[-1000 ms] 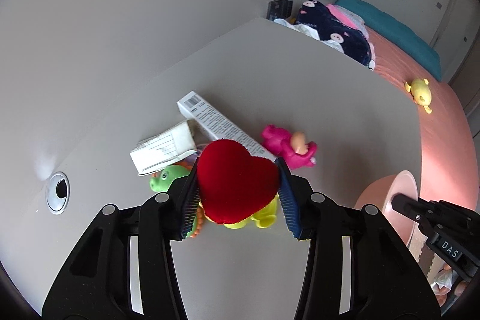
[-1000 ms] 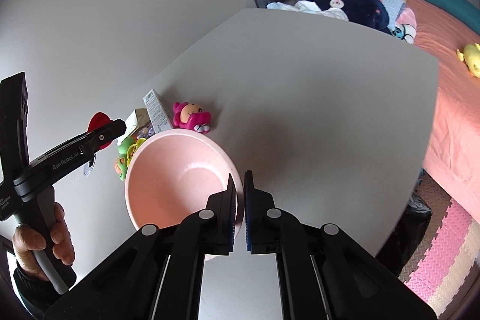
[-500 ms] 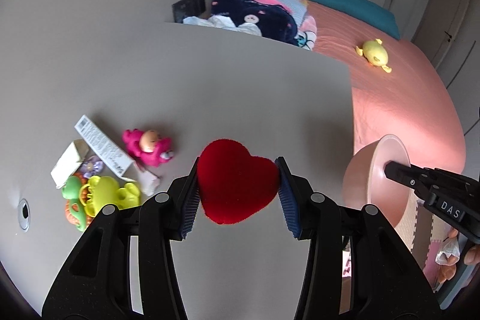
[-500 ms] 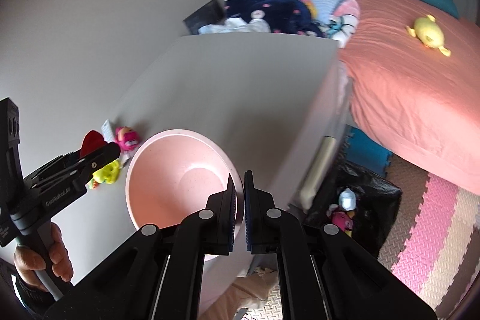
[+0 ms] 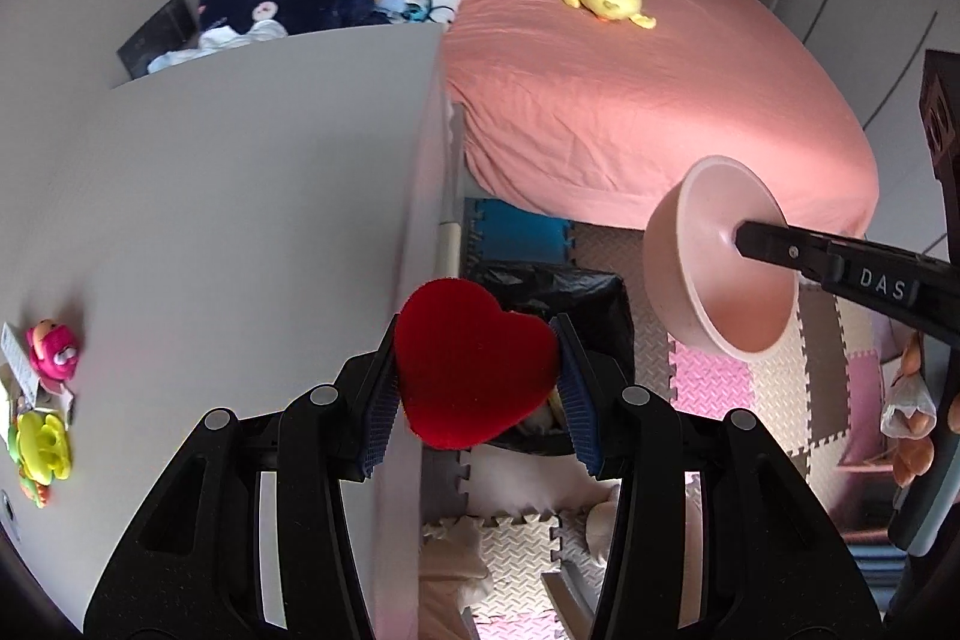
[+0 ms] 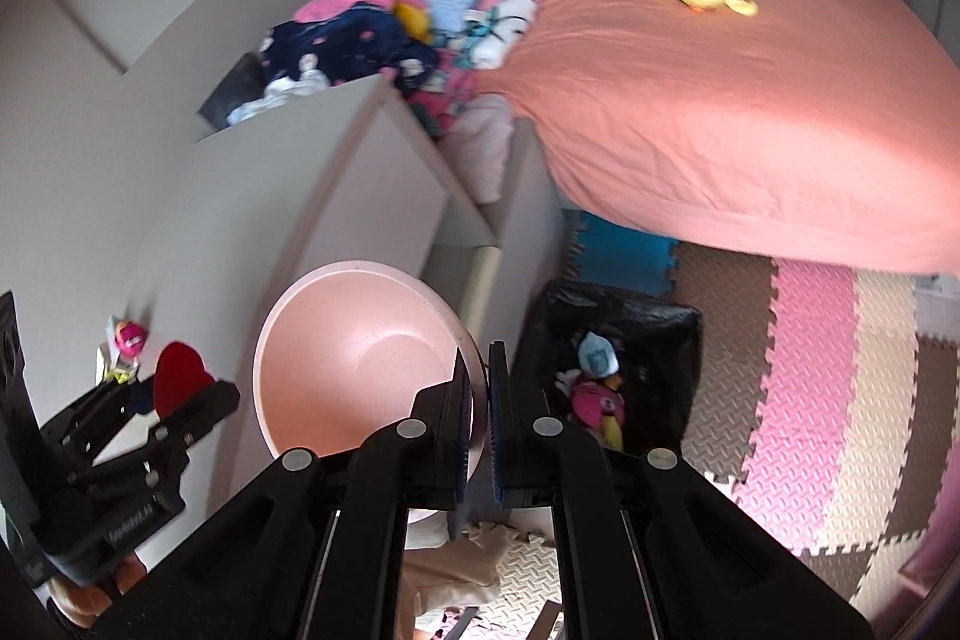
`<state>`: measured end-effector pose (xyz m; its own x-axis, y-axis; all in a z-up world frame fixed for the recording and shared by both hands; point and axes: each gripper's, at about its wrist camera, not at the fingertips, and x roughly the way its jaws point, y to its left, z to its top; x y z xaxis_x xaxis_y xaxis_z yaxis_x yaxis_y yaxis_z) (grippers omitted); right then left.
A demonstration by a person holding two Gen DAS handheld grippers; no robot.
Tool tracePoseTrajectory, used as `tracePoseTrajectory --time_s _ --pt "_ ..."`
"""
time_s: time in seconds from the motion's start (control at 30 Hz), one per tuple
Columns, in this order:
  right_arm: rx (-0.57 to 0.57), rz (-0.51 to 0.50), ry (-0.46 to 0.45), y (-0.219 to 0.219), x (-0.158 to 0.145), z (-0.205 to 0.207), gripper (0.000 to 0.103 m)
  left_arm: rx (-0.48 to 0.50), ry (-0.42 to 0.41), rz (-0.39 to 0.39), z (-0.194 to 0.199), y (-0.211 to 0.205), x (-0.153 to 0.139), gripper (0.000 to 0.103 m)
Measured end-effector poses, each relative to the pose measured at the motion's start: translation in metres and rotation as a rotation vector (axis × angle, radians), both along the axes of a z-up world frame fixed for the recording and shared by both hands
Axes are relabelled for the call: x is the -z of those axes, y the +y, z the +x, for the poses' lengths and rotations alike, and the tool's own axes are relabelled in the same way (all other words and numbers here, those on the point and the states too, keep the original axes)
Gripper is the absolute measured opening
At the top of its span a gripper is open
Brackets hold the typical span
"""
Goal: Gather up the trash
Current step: 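Carry the heart toy and pink bowl over the black bin and open both grippers, then move both open grippers back over the desk toys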
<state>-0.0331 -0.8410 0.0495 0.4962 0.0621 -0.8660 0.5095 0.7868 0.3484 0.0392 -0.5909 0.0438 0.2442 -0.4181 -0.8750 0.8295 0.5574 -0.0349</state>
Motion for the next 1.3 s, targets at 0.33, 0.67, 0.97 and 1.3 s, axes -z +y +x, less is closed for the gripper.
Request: tracePoseTrajectory --time_s 0.33,0.67,0.97,1.3 --pt "0.118 -0.011 0.102 -0.05 0.028 -0.023 0.06 0.076 -0.064 0.134 -0.035 -0.053 0.044 0.097" --pt "0.111 -0.025 0.056 -0.048 0.017 -0.033 0.06 0.041 -0.004 0.092 -0.027 -0.043 0.037 0.097" --pt "0.078 -0.028 0.05 -0.025 0.01 -0.023 0.06 0.031 0.007 0.068 -0.023 -0.027 0.03 0.097" --pt "0.015 -0.035 0.031 0.012 -0.004 -0.006 0.061 -0.001 0.011 0.018 -0.008 0.002 0.016 0.097"
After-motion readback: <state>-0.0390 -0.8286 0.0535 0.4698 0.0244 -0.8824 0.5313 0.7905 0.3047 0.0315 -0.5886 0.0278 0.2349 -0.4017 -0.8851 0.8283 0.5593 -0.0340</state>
